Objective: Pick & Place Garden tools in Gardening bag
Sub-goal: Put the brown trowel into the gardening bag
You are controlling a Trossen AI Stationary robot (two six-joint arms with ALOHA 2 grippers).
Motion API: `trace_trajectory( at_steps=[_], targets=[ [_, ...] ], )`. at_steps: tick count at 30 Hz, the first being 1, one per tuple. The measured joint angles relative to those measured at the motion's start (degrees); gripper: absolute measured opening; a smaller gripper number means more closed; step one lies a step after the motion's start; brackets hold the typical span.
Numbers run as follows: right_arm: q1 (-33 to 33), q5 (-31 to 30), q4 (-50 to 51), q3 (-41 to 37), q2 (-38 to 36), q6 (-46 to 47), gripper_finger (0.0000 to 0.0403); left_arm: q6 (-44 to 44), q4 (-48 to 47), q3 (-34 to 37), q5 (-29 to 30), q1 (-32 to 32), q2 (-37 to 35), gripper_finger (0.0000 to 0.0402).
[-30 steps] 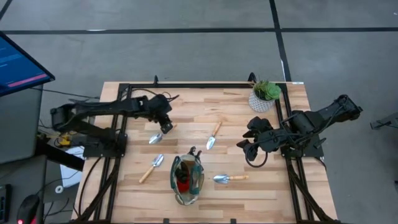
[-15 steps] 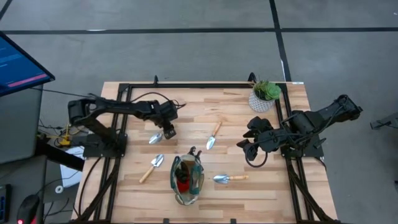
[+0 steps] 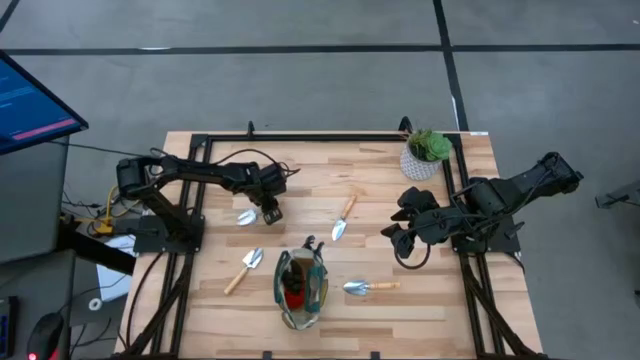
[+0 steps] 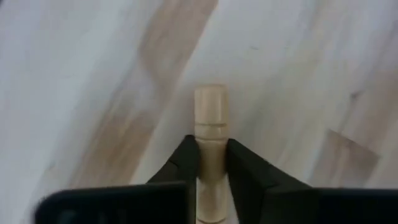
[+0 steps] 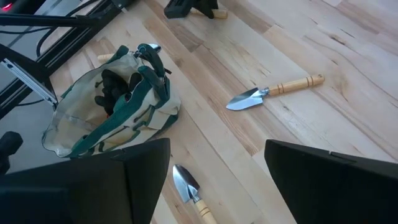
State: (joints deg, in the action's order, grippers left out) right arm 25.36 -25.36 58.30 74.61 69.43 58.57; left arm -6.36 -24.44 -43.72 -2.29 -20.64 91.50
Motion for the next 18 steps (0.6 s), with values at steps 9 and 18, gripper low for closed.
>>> trace_trajectory(
  at_steps=[9, 18],
  targets=[
    [0.0, 0.0, 0.0, 0.0, 0.0, 0.7, 0.0255, 1.2, 3.6, 1.2, -1.7, 0.4, -0.1, 0.0006],
    [0.0, 0.0, -0.1, 0.0, 0.0, 0.9, 0.0255, -0.1, 7.1, 1.4, -1.0, 1.2, -11.0, 0.0003]
  ],
)
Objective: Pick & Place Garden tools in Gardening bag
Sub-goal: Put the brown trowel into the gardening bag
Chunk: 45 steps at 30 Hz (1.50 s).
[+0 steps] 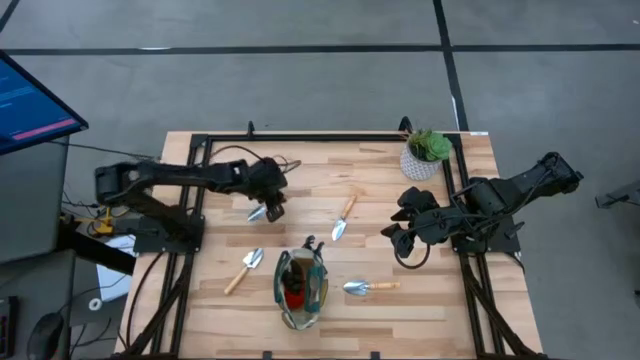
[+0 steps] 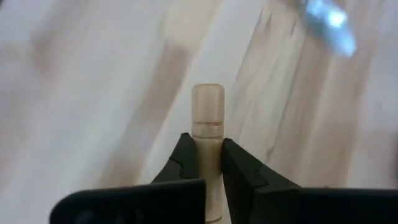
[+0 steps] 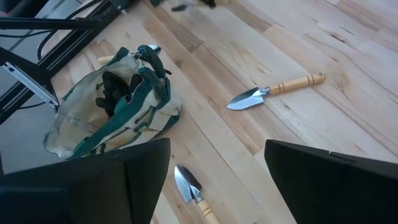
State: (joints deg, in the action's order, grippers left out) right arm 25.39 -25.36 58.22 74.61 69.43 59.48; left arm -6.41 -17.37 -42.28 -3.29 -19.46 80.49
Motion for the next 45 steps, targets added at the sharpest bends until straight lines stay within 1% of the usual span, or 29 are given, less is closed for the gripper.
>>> trace_trajectory(
  at_steps=[4, 7, 10, 14, 19, 23, 26, 28, 32, 36, 41, 45],
  targets=[
    [0.0, 0.0, 0.0, 0.0, 0.0, 0.0, 0.0255, -2.6, 1.9, 0.0, 0.4, 0.1, -9.8, 0.0002],
    [0.0, 0.0, -0.1, 0.0, 0.0, 0.1, 0.0255, -4.8, 3.6, 0.0, 0.5, 1.5, -18.1, 0.0002],
    [0.0, 0.0, -0.1, 0.0, 0.0, 0.2, 0.0255, -5.4, 7.2, 0.0, 0.5, 4.5, -26.8, 0.0002],
    [0.0, 0.0, -0.1, 0.0, 0.0, 0.2, 0.0255, -4.5, 11.3, 0.2, 0.5, 10.1, -36.7, 0.0002],
    [0.0, -0.1, -0.2, 0.0, 0.0, 0.6, 0.0255, -4.5, 21.5, 6.0, 1.5, 18.1, -46.1, 0.0003],
    [0.0, -0.2, -0.2, 0.0, 0.0, 2.3, 0.0255, -4.1, 31.1, 13.5, 6.7, 24.4, -50.6, 0.0004],
    [0.0, -0.2, -0.2, 0.0, 0.0, 3.9, 0.0255, -3.3, 39.1, 19.8, 10.5, 28.5, -51.7, 0.0004],
    [0.0, -0.1, -0.3, 0.0, 0.0, 4.2, 0.0255, -3.2, 44.9, 23.6, 12.2, 30.9, -51.4, 0.0004],
    [0.0, -0.1, -0.5, 0.0, 0.0, 4.3, 0.0255, -3.2, 53.0, 29.4, 15.4, 35.4, -49.8, 0.0005],
    [0.0, -0.2, -0.5, 0.0, 0.0, 5.1, 0.0255, -3.1, 56.4, 32.1, 18.4, 39.4, -47.7, 0.0005],
    [0.0, -0.2, -0.4, 0.0, 0.0, 5.1, 0.0255, -2.6, 64.8, 32.3, 18.5, 44.8, -44.1, 0.0005],
    [-0.2, -0.2, -0.4, 0.0, 0.0, 5.1, 0.0255, 1.0, 71.9, 32.3, 19.2, 49.0, -39.5, 0.0005]
  ],
)
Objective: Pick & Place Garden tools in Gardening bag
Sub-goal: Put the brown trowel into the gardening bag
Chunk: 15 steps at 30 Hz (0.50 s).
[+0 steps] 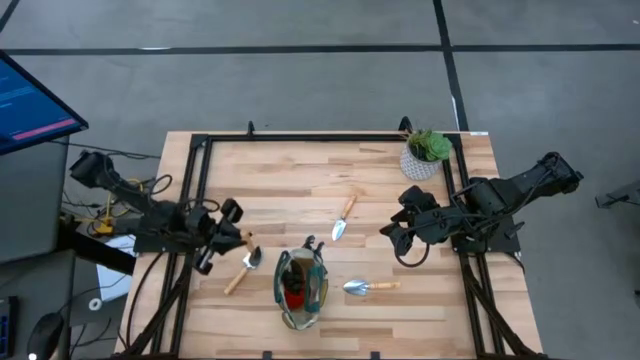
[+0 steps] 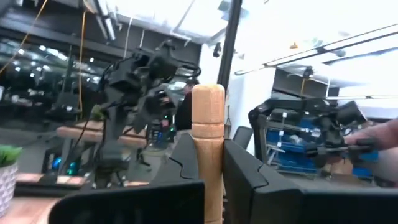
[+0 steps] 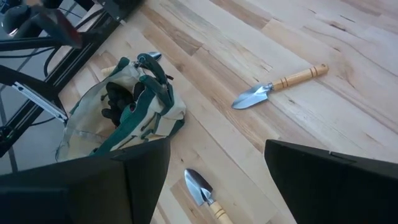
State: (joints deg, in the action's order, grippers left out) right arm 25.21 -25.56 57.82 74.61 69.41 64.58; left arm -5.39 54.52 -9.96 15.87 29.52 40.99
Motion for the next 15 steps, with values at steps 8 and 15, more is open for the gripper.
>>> trace_trajectory(
  at_steps=[8, 15],
  targets=[
    [-1.3, 0.2, 0.0, 0.0, 0.0, 0.0, 0.0255, 3.9, 11.3, 0.0, 3.3, 2.1, 13.5, 0.0005],
    [-2.5, 1.7, 0.0, 0.0, 0.0, 0.0, 0.0255, 5.0, 21.4, 0.0, 3.1, 0.6, 24.2, 0.0006]
  ],
)
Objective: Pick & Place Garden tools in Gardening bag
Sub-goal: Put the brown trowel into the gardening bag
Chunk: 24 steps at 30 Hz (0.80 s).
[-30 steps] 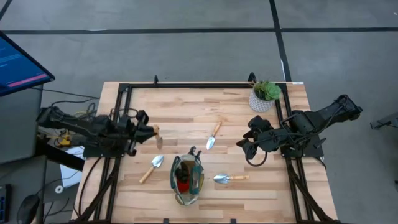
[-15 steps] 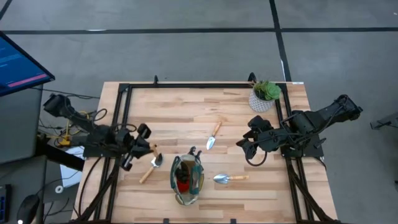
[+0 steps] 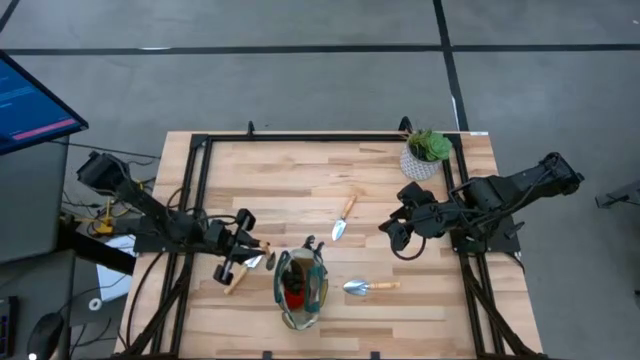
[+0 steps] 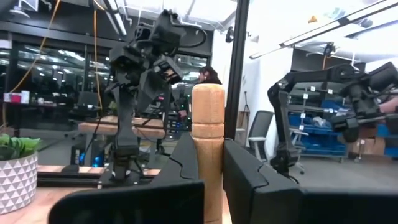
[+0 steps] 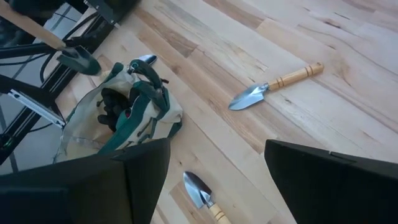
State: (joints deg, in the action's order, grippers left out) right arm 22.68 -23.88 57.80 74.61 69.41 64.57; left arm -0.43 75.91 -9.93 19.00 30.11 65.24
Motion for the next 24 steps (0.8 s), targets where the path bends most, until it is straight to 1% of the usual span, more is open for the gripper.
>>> trace_trajectory(
  at_steps=[6, 13, 20, 22, 24],
  targets=[
    [0.0, 0.3, 0.0, 0.0, 0.0, 0.0, 0.0255, 0.0, 7.4, 0.0, -3.0, -2.4, 6.1, 0.0006],
    [0.1, 3.0, 0.0, 0.0, 0.0, 0.0, 0.0255, -0.5, 8.1, 0.0, -4.0, -4.4, 9.5, 0.0006],
    [0.1, 3.1, 0.0, 0.0, 0.0, 0.0, 0.0255, -2.4, 9.7, 0.0, -4.4, -5.1, 12.6, 0.0006],
    [0.1, 3.0, 0.0, 0.0, 0.0, 0.0, 0.0255, -3.0, 11.8, 0.0, -5.9, -5.1, 12.7, 0.0006],
    [0.1, 3.0, 0.0, 0.0, 0.0, -0.3, 0.0255, -3.0, 11.9, 0.0, -6.7, -5.1, 12.6, 0.0006]
  ],
)
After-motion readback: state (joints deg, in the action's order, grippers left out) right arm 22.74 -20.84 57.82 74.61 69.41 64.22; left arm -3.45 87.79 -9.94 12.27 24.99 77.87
